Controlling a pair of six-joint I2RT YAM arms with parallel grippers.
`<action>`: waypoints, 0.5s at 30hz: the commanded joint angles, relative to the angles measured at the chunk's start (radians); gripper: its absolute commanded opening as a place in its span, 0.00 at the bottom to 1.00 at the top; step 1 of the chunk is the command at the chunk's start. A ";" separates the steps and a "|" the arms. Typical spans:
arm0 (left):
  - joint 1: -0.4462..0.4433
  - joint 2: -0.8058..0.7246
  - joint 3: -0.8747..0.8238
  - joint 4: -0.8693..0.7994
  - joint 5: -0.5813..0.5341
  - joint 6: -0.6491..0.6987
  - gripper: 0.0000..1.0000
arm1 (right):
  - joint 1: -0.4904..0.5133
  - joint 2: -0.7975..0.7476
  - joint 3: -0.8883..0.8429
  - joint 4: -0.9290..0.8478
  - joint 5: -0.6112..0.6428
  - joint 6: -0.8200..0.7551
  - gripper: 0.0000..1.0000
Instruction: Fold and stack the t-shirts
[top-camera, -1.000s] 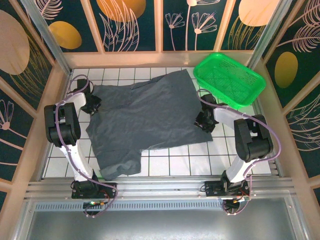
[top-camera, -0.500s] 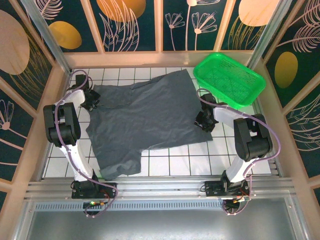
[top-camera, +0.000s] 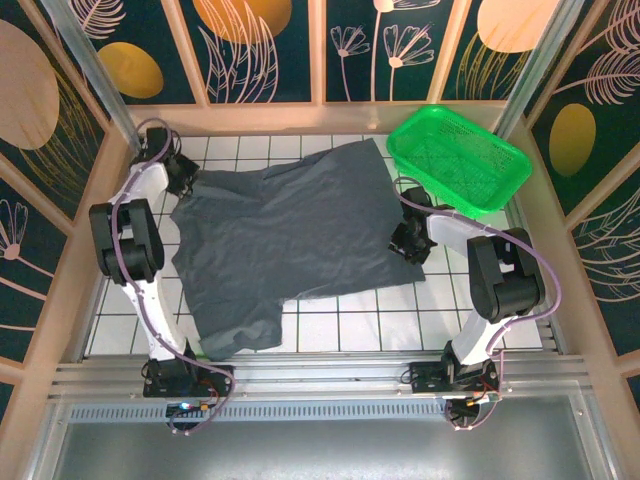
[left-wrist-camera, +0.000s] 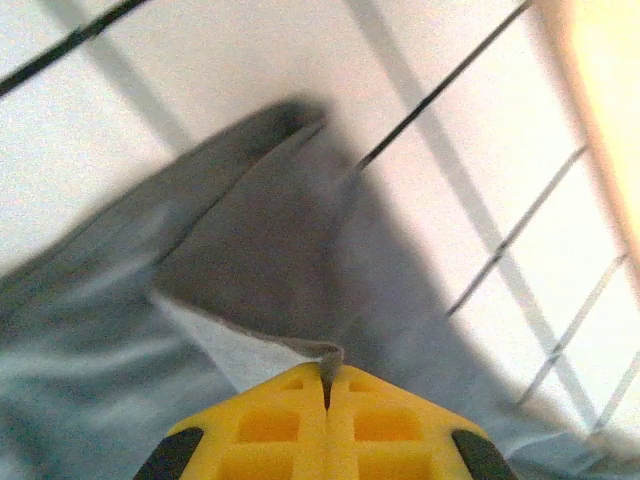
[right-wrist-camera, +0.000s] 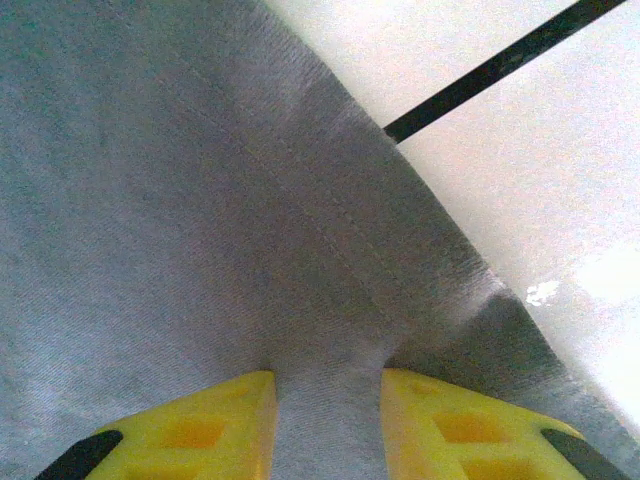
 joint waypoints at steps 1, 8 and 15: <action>0.003 0.108 0.240 0.114 0.024 -0.059 0.00 | 0.008 0.021 0.015 -0.038 0.014 -0.009 0.34; 0.004 0.405 0.647 0.308 0.077 -0.187 0.00 | 0.008 0.022 0.018 -0.041 -0.002 0.004 0.34; -0.001 0.506 0.746 0.482 0.176 -0.252 0.68 | 0.032 0.020 0.082 -0.059 -0.012 -0.025 0.48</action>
